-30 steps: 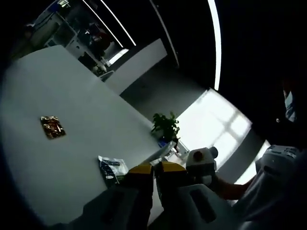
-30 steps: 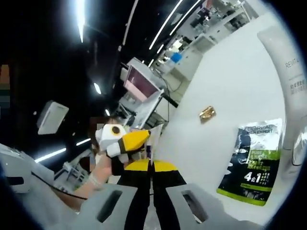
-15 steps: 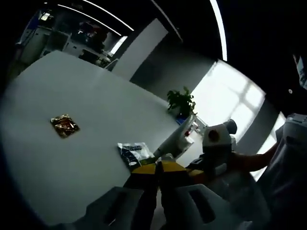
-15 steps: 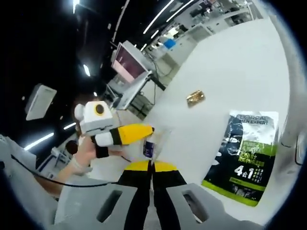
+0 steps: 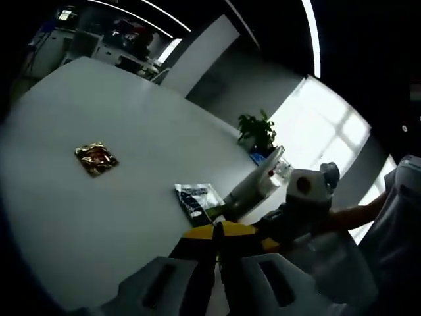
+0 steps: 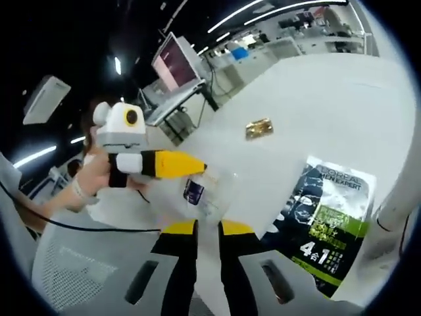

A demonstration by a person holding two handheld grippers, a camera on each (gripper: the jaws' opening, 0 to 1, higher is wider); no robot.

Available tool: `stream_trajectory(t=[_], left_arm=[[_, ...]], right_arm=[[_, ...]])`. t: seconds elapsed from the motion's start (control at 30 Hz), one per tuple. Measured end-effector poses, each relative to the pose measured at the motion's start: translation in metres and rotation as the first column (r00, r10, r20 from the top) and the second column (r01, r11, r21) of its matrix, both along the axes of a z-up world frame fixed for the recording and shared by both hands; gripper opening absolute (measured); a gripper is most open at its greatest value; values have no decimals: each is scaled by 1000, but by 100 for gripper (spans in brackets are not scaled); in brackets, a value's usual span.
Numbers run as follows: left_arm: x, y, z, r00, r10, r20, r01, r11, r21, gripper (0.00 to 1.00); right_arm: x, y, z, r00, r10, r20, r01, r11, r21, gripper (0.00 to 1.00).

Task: Arrange the skincare products in the storage area until every visible bottle or jar stands upright without overlapping.

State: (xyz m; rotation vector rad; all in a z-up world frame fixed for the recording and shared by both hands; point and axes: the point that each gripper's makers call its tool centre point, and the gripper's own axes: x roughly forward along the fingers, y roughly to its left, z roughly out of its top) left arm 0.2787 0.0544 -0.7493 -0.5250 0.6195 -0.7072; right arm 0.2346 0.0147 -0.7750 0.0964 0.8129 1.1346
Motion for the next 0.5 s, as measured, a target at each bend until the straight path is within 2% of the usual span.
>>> stream_trajectory(t=[0.13,0.27,0.5], left_arm=[[2,2,-10,1000,1,-16,-1,1000,23,0],[6,2,-18,999,8,-36,-8,1000,15,0],[13,-3,-34,998,7,-66,-5,1000,26,0]], right_arm=[[5,-5,-2,1000,5,29,-4,1000,-21,13],[5,-8,1,999,14,47,-12,1000,-26,13],[2,-15,-7,990,72,119,-60,993,-99,13]])
